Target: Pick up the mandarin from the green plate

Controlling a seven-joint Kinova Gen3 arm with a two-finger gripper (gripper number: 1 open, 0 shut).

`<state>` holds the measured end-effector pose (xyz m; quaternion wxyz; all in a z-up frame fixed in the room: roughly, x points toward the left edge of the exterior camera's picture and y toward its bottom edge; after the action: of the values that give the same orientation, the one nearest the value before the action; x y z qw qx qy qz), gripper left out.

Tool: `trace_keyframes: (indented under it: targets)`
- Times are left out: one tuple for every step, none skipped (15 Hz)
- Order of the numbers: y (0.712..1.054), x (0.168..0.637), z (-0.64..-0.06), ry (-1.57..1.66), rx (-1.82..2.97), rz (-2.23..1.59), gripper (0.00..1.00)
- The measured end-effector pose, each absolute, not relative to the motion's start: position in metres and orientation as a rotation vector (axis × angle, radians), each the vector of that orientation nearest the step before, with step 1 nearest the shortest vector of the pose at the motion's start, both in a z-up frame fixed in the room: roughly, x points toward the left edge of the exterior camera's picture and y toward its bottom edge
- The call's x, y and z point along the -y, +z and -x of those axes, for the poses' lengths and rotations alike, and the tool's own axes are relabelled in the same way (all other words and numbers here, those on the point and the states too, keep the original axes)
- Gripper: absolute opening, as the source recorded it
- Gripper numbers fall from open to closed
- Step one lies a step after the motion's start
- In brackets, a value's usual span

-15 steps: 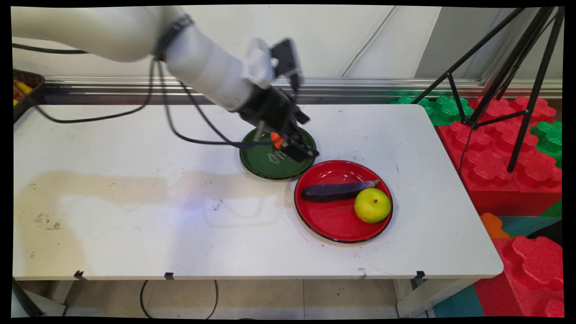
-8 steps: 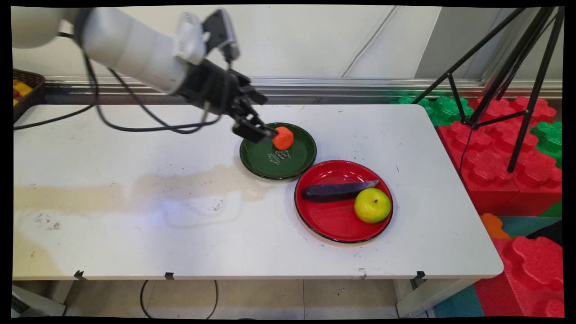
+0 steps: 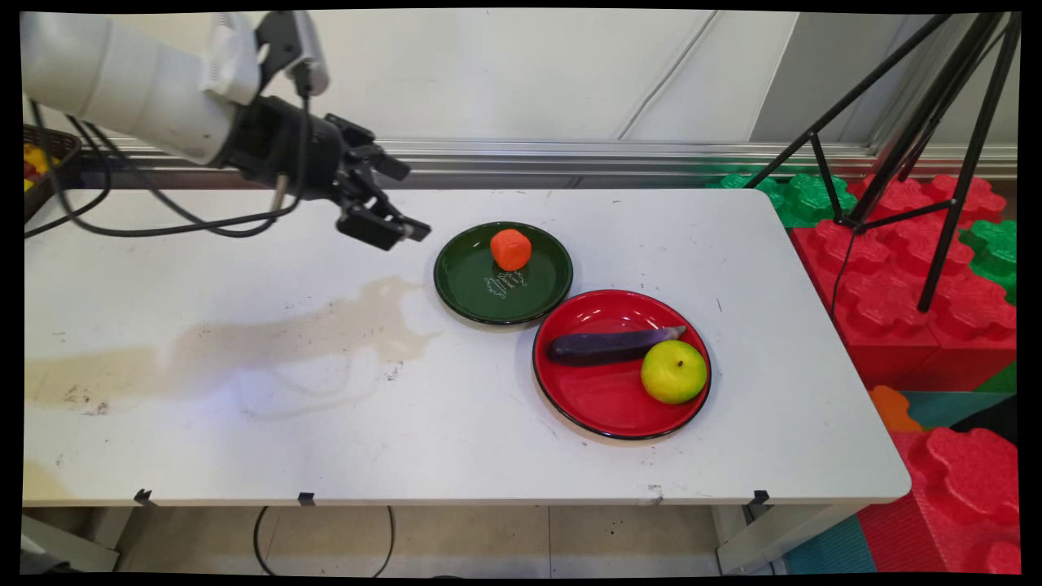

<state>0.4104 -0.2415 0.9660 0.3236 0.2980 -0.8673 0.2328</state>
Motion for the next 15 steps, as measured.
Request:
trace_keyframes:
  targets:
    - [0.966, 0.239, -0.414, 0.612, 2.275, -0.788, 1.0]
    - [0.967, 0.236, -0.419, 0.612, 2.275, -0.795, 1.0]
    - [0.967, 0.233, -0.422, 0.612, 2.276, -0.799, 1.0]
    - [0.967, 0.23, -0.426, 0.612, 2.276, -0.807, 1.0]
    - [0.968, 0.228, -0.428, 0.613, 2.275, -0.811, 1.0]
    - [0.968, 0.226, -0.431, 0.614, 2.274, -0.819, 1.0]
    - [0.968, 0.225, -0.433, 0.615, 2.272, -0.827, 1.0]
    - [0.969, 0.223, -0.435, 0.618, 2.267, -0.841, 1.0]
    - [0.969, 0.222, -0.437, 0.62, 2.263, -0.851, 1.0]
    - [0.969, 0.221, -0.438, 0.622, 2.256, -0.876, 1.0]
    - [0.969, 0.22, -0.439, 0.623, 2.251, -0.896, 1.0]
    - [0.968, 0.219, -0.438, 0.623, 2.251, -0.909, 1.0]
    - [0.968, 0.22, -0.437, 0.625, 2.251, -0.922, 1.0]
    - [0.968, 0.22, -0.435, 0.626, 2.252, -0.929, 1.0]
    - [0.967, 0.221, -0.432, 0.631, 2.254, -0.937, 1.0]
